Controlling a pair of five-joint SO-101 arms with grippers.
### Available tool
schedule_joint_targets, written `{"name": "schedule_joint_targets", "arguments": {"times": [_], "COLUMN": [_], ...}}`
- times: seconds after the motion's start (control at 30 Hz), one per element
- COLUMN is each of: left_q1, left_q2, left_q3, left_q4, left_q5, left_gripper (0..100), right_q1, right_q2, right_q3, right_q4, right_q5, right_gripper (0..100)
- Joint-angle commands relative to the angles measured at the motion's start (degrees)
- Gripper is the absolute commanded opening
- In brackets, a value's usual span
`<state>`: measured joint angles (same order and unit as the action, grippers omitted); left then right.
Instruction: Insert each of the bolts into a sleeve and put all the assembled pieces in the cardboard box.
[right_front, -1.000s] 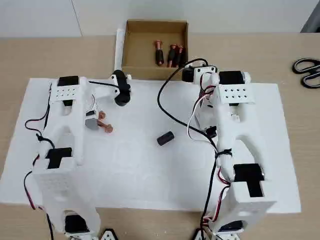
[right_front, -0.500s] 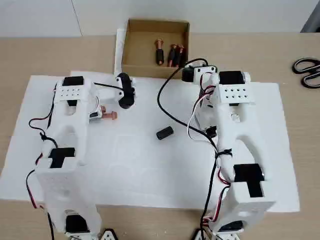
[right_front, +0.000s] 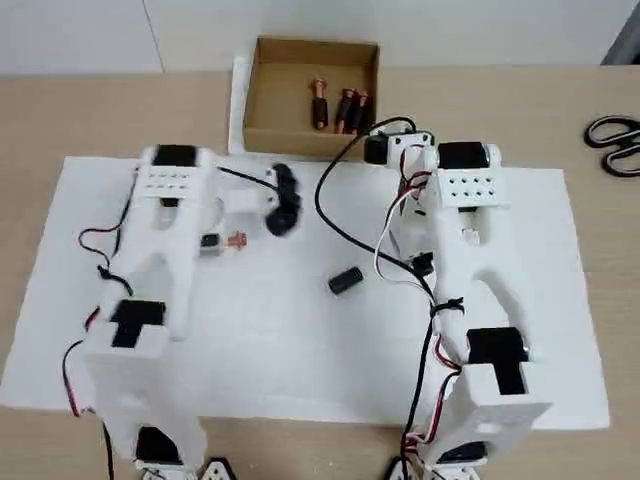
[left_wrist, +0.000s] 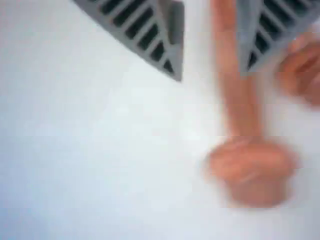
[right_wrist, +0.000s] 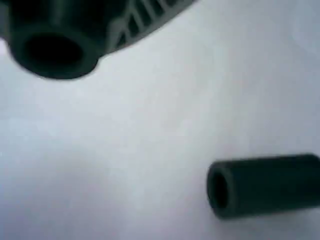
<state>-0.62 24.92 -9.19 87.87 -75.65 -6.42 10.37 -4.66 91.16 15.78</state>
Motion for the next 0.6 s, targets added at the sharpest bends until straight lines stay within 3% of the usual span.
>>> {"name": "schedule_joint_targets", "arguments": {"times": [0.0,0.3,0.43,0.57], "left_q1": [1.1,1.3,1.0,0.5], "left_q2": [-4.0,-4.3,-4.0,-4.0], "left_q3": [-0.7,-0.7,-0.7,-0.7], "left_q4": [2.7,5.3,4.4,-3.3], "left_q5": [1.6,17.9,18.3,18.3], "left_gripper": [6,6,6,6], "right_q1": [0.4,0.0,0.0,0.0], "right_q2": [-3.0,-3.0,-3.0,-3.0], "right_q3": [-1.0,0.0,0.7,0.8], "right_q4": [-0.1,-0.2,-0.3,-0.3], "right_q5": [-0.1,-0.1,-0.1,-0.1], "right_gripper": [0.3,0.3,0.3,0.4]}}
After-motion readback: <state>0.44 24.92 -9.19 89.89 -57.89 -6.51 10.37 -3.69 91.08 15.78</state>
